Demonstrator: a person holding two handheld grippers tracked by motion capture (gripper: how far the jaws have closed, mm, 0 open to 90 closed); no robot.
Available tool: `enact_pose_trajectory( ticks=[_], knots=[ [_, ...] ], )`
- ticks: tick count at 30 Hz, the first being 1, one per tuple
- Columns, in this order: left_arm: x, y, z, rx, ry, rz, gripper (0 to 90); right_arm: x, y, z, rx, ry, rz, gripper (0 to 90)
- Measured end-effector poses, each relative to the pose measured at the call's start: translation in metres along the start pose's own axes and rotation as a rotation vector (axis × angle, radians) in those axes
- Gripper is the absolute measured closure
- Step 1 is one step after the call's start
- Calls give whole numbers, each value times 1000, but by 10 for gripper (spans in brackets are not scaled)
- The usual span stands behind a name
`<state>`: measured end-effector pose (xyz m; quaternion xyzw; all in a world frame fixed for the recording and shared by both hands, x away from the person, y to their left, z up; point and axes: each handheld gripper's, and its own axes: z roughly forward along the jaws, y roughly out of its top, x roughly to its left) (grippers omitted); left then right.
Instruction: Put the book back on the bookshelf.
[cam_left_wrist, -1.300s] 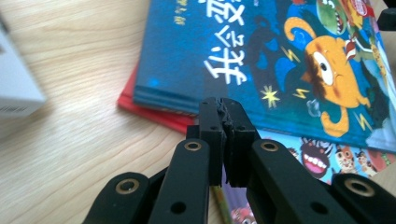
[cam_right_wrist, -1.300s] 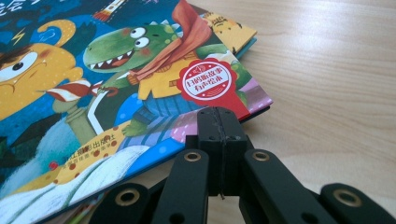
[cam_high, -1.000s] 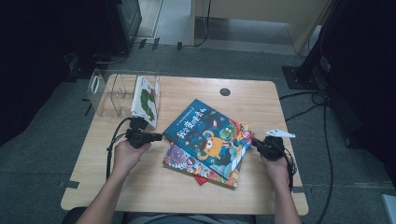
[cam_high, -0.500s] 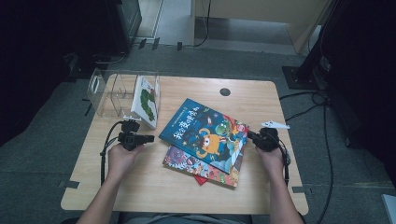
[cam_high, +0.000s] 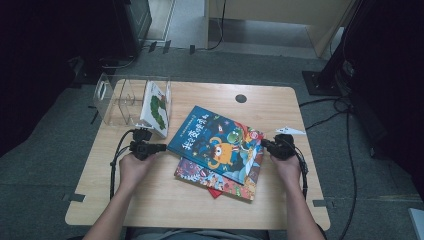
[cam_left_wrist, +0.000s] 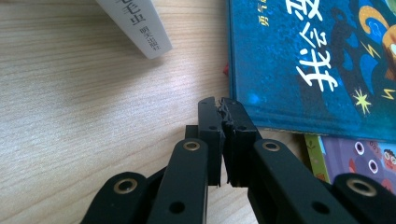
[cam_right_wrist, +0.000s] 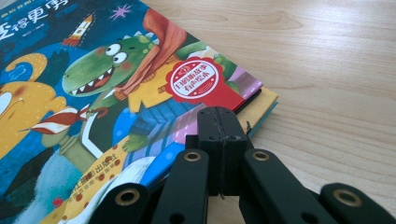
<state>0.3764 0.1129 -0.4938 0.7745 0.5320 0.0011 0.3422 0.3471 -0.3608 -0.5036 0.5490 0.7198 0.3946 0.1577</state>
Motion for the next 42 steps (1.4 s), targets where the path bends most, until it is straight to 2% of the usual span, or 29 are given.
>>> enact_pose_trajectory(
  ticks=[5, 7, 11, 18, 22, 31, 42],
  knots=[
    [1, 2, 2, 10, -10, -12, 900, 3, -3, -2, 1, 16, -5, 900],
    [-2, 1, 2, 26, -19, -4, 900, 5, -5, -4, 5, 13, -18, 900],
    [-6, -1, 1, 41, -24, 8, 900, 4, -6, -5, 3, 20, -10, 900],
    [-16, -11, 0, 53, -48, 12, 900, 1, -6, -5, 1, 17, 0, 900],
    [-24, -16, -1, 65, -54, 28, 900, -1, -5, -6, 3, 16, 7, 900],
    [-40, -29, -7, 69, -97, 39, 900, -8, 1, -2, 11, 31, 23, 900],
    [-50, -40, -11, 83, -108, 53, 900, -8, 9, 5, 21, 16, 16, 900]
  ],
)
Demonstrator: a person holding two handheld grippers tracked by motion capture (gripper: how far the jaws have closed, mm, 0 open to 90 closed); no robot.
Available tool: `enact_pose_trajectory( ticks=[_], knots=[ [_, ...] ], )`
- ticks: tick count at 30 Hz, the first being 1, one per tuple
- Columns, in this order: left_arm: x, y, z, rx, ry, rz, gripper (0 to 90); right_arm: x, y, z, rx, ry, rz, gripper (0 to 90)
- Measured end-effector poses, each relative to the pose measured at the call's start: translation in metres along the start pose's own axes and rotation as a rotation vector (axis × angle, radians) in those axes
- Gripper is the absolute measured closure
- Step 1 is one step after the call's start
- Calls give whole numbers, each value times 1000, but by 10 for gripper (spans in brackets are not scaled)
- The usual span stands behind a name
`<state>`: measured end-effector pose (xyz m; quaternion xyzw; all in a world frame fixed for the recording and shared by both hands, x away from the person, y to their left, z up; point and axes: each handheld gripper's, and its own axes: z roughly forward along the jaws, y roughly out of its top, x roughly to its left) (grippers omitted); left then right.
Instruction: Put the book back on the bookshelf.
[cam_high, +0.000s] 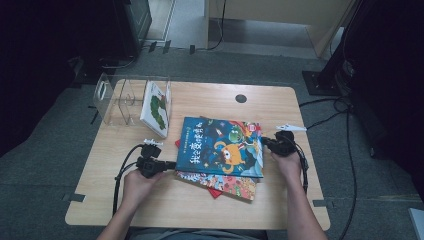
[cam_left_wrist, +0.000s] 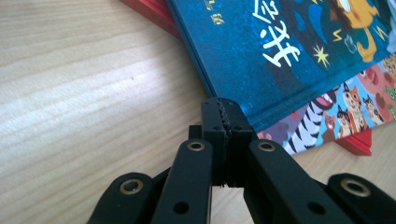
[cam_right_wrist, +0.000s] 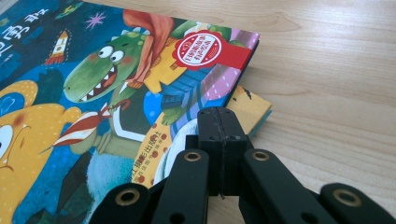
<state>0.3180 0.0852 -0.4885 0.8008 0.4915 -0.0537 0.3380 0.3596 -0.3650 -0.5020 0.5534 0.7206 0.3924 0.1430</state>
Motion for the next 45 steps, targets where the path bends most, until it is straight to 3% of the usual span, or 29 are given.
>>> enact_pose_trajectory(
  ticks=[9, 13, 18, 23, 32, 35, 38, 42, 45],
  knots=[
    [10, 6, -6, -13, 18, -15, 693, 0, 4, 4, 0, -7, 0, 900],
    [14, 9, -6, -21, 29, -20, 635, 0, 4, 4, 1, -4, 3, 900],
    [21, 13, -6, -32, 12, -40, 584, -1, 4, 3, 9, 7, 3, 900],
    [22, 20, -3, -28, 15, -34, 505, 0, 1, 0, 8, 9, -6, 900],
    [34, 27, 8, 5, 55, -39, 478, 4, -5, -5, 10, 9, -27, 899],
    [36, 29, 10, -4, 58, -33, 477, 5, -8, -7, 4, 9, -34, 898],
    [36, 29, 10, -18, 69, 3, 472, 6, -9, -8, 2, 10, -35, 894],
    [37, 28, 10, -27, 72, -27, 476, 7, -10, -8, 3, 10, -39, 894],
    [36, 27, 10, -29, 86, 5, 504, 7, -10, -9, 1, 7, -43, 895]
  ],
)
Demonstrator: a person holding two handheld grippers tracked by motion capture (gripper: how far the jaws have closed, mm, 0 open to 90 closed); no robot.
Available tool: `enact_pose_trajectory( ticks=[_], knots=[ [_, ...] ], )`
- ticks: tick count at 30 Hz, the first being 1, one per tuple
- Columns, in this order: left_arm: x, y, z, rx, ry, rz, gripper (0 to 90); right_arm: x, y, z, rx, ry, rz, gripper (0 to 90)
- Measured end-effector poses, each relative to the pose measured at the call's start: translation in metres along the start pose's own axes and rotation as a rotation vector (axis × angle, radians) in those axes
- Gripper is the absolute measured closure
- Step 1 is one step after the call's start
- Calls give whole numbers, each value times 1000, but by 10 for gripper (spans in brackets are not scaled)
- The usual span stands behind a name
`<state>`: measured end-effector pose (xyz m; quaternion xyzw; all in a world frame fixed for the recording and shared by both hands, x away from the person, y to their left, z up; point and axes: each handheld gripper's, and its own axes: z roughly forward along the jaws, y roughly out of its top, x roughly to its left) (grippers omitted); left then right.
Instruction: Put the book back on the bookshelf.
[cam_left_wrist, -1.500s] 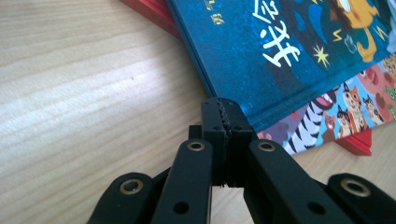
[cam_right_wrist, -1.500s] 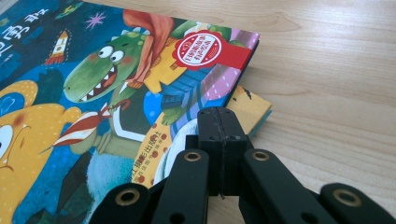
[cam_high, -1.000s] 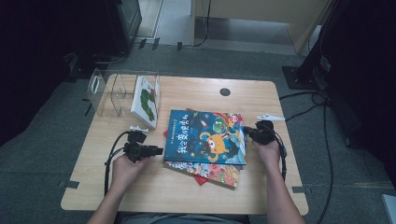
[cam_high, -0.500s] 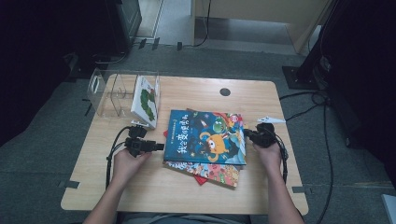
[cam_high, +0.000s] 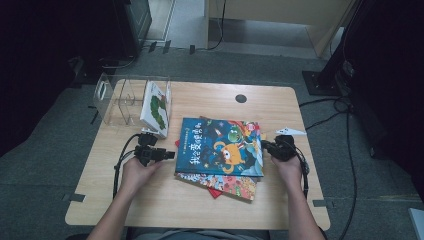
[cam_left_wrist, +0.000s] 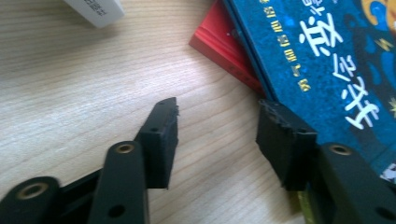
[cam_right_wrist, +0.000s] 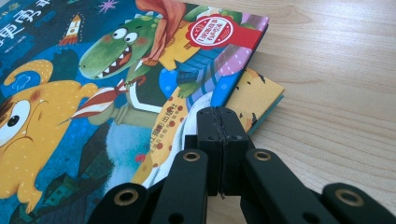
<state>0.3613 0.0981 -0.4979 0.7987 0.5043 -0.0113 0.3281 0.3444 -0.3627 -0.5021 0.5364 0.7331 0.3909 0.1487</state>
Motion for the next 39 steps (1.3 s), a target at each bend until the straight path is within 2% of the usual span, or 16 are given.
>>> enact_pose_trajectory(
  ticks=[2, 6, 7, 11, 13, 17, 21, 23, 27, 32, 39],
  knots=[
    [-1, 1, 1, 2, 5, 0, 496, 0, 0, 0, 0, 0, -1, 896],
    [-8, 1, 4, -6, 27, 23, 407, 0, 0, 0, 2, 0, -9, 897],
    [-8, 2, 4, -5, 31, 26, 411, 0, 0, 0, 3, -1, -9, 897],
    [-3, 6, 3, 5, -11, -30, 382, -1, 0, 0, 1, 4, -6, 897],
    [-4, 10, 3, 25, -6, -25, 351, -1, 0, 0, 1, 7, -6, 897],
    [-6, 21, -2, -1, -59, -41, 348, -3, 1, 1, 3, 19, -7, 899],
    [-10, 29, 2, 14, -95, -34, 345, -3, 1, 1, 6, 22, -10, 899],
    [-11, 32, 4, 14, -102, -45, 340, -3, 1, 1, 6, 25, -9, 900],
    [-11, 34, 10, 33, -102, -59, 340, -4, 2, 1, 5, 29, -10, 900],
    [-15, 35, 14, 39, -88, -45, 344, -4, 3, 3, 6, 32, -11, 900],
    [-15, 34, 17, 54, -72, -49, 344, 1, 6, 9, 5, 50, -30, 900]
  ],
)
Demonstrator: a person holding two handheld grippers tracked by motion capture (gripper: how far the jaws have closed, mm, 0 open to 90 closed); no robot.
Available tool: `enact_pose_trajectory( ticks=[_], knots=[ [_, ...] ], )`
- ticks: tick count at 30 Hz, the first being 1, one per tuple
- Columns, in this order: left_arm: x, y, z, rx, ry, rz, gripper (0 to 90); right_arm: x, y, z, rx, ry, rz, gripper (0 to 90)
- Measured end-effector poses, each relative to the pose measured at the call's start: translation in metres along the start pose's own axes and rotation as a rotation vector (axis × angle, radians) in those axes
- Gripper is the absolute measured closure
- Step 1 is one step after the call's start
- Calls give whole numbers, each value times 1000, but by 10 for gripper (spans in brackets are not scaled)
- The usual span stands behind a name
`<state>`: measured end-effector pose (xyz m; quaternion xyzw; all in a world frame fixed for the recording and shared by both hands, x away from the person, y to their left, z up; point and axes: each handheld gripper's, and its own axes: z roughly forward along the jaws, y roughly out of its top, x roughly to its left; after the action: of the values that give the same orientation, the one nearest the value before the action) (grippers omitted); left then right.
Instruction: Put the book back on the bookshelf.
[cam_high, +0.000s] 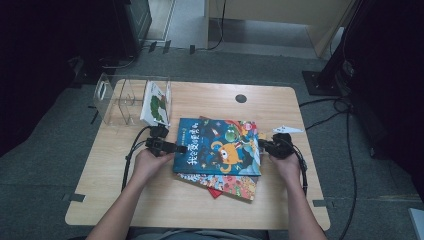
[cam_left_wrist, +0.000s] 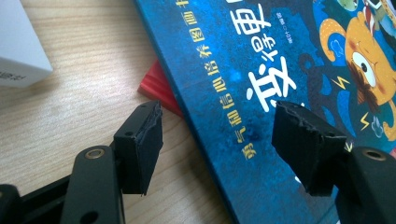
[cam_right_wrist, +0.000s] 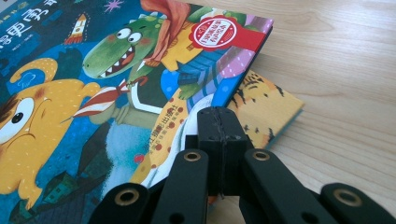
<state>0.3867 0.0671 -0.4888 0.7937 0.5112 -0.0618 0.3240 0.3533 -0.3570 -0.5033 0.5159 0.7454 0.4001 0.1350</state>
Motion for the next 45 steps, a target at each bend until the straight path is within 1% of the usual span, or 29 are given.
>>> enact_pose_trajectory(
  ticks=[2, 5, 6, 9, 10, 11, 12, 13, 15, 16, 17, 20, 23, 24, 25, 26, 27, 28, 29, 30, 31, 32, 34, 36, 37, 38, 40, 43, 45],
  knots=[
    [1, -1, 1, 8, 3, -2, 345, 2, 1, 2, 0, 7, -2, 900],
    [3, -1, 2, 0, -3, -28, 346, 5, 3, 5, 1, 18, -10, 900],
    [3, -1, 2, 7, -3, -33, 327, 8, 4, 8, 5, 37, -11, 900],
    [5, 0, 2, 25, -3, -57, 311, 11, 6, 11, 8, 44, -23, 900],
    [5, 0, 1, 29, -1, -60, 318, 12, 6, 11, 11, 41, -29, 900],
    [5, 0, -1, 38, 0, -64, 346, 13, 7, 12, 15, 45, -25, 900],
    [6, 1, -4, 47, 1, -72, 346, 13, 7, 12, 15, 45, -25, 900],
    [6, 1, -6, 47, -5, -84, 372, 12, 7, 12, 14, 51, -21, 900],
    [5, 3, -14, 29, -19, -108, 418, 11, 7, 12, 18, 58, -15, 900],
    [5, 4, -19, 25, -28, -105, 439, 11, 7, 12, 19, 59, -16, 900],
    [2, 6, -26, 19, -25, -94, 457, 11, 7, 12, 19, 60, -17, 900],
    [-5, 13, -43, 32, -20, -67, 484, 13, 8, 14, 19, 81, -18, 900],
    [-11, 19, -62, 30, -15, -46, 524, 19, 9, 17, 25, 97, -32, 900],
    [-13, 22, -69, 26, -12, -37, 524, 19, 9, 17, 25, 97, -32, 900],
    [-16, 24, -74, 14, -10, -40, 548, 22, 9, 19, 27, 111, -42, 900],
    [-18, 27, -80, 6, -13, -35, 548, 22, 9, 19, 27, 111, -42, 900],
    [-22, 33, -91, -1, -29, -28, 575, 26, 10, 21, 27, 113, -54, 900],
    [-22, 33, -91, -1, -29, -28, 583, 26, 10, 21, 27, 113, -54, 900],
    [-24, 36, -96, 0, -31, -23, 588, 30, 10, 23, 23, 115, -65, 900],
    [-27, 39, -101, -2, -32, -23, 588, 30, 10, 23, 23, 115, -65, 900],
    [-28, 43, -105, -3, -36, -25, 602, 35, 10, 26, 20, 127, -88, 900],
    [-30, 46, -109, -1, -52, -30, 602, 35, 10, 26, 20, 127, -88, 900],
    [-33, 51, -117, -5, -82, -37, 621, 40, 11, 28, 19, 140, -104, 900],
    [-39, 57, -123, -7, -93, -32, 633, 45, 12, 31, 24, 153, -112, 900],
    [-41, 60, -126, -7, -97, -29, 648, 52, 13, 34, 25, 165, -132, 900],
    [-42, 62, -129, -13, -107, -31, 648, 52, 13, 34, 25, 165, -132, 900],
    [-45, 67, -135, -18, -138, -26, 680, 58, 13, 36, 32, 171, -143, 900],
    [-53, 76, -139, 20, -143, -13, 705, 69, 15, 40, 35, 178, -194, 900],
    [-57, 81, -140, 44, -124, -9, 712, 75, 15, 43, 35, 183, -213, 900]
  ],
)
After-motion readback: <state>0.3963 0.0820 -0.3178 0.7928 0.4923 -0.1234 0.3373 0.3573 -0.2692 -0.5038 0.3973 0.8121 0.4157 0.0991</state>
